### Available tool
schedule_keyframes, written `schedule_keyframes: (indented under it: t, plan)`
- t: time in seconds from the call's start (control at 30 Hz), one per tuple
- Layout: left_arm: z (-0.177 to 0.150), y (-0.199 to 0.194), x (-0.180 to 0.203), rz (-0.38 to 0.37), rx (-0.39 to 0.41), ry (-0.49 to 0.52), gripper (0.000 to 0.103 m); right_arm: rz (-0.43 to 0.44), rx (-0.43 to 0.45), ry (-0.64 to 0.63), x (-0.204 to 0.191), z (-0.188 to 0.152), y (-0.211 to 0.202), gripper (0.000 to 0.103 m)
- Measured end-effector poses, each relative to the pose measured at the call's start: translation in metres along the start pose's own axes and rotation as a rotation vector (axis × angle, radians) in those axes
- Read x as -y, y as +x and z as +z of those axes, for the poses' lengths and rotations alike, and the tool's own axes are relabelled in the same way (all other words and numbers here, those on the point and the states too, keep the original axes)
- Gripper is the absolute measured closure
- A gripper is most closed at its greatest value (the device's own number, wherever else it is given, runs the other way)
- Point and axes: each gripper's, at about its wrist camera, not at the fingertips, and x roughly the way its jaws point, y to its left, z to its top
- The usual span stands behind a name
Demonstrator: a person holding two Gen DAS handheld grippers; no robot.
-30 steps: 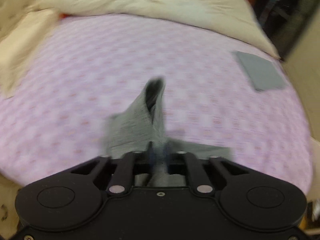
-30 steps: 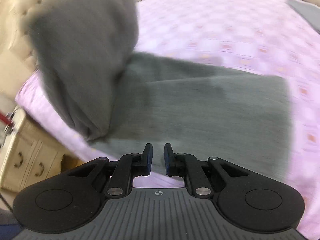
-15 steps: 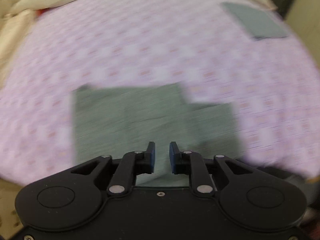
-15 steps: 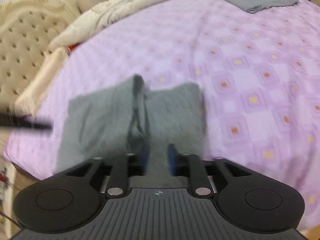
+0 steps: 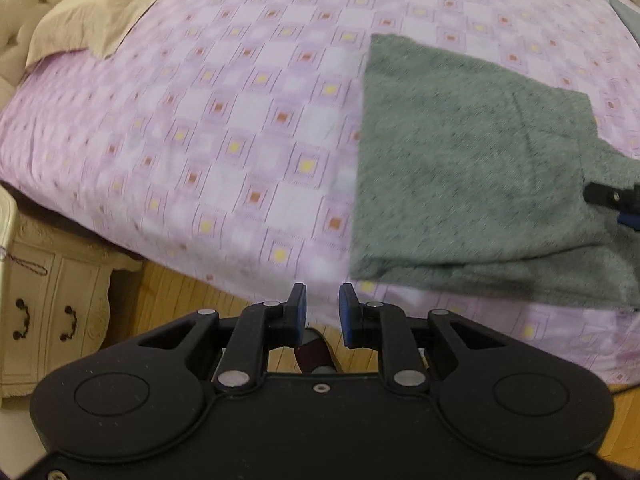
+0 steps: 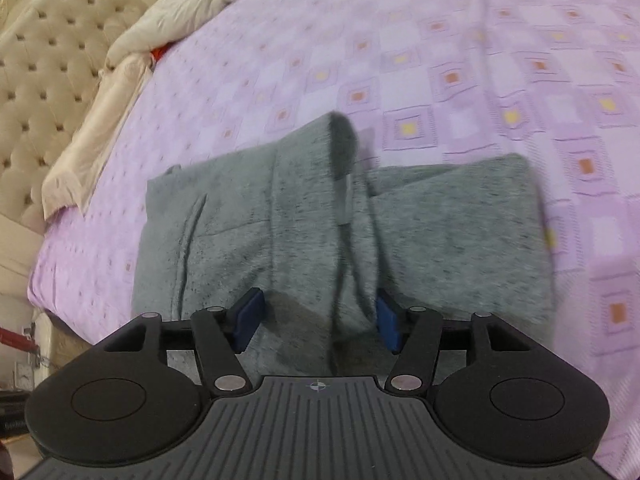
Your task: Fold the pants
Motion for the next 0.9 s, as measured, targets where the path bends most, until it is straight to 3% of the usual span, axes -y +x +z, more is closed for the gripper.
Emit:
schedule_keyframes:
  t: [0.03,0.07,0.13,0.2,0.3,0.4,0.5,0.6,0.67,0.8,0.9]
  plan:
    - [-0.001,0.002,-0.002,-0.007,-0.004,-0.006,0.076,-0.001,-0.018,-0.012,-0.006,0.002,0.000,0.075]
    - [-0.003,0.006,-0.006,-0.015,-0.008,-0.015,0.076,0.009,-0.024,-0.027,-0.013,0.003,0.001,0.089]
    - [-0.006,0.011,-0.012,-0.023,-0.020,-0.034,0.076,-0.030,0.009,-0.139,-0.042,0.005,-0.011,0.091]
    - [-0.009,0.013,-0.017,-0.025,-0.029,-0.052,0.076,0.035,0.077,-0.215,-0.070,0.005,-0.044,0.091]
    - [-0.011,0.015,-0.023,-0.033,-0.038,-0.067,0.076,0.111,0.183,-0.199,-0.087,0.001,-0.107,0.094]
    - [-0.009,0.010,-0.023,-0.031,-0.016,-0.059,0.076,0.002,0.242,-0.203,-0.069,-0.017,-0.145,0.094]
    - [-0.008,0.010,-0.018,-0.038,-0.011,-0.042,0.076,-0.139,0.163,-0.123,-0.019,-0.035,-0.135,0.094]
    - [-0.006,0.014,-0.008,-0.038,-0.010,-0.010,0.076,-0.205,0.068,-0.026,0.022,-0.046,-0.096,0.094]
    - [-0.003,0.011,0.001,-0.039,-0.004,0.014,0.076,-0.161,0.080,0.077,0.029,-0.046,-0.093,0.094]
    - [-0.010,-0.016,0.018,-0.123,0.109,0.054,0.076,-0.060,0.160,0.045,0.004,-0.036,-0.117,0.094]
    - [-0.027,-0.027,0.046,-0.145,0.183,0.197,0.076,0.021,0.210,0.052,-0.008,-0.017,-0.134,0.094]
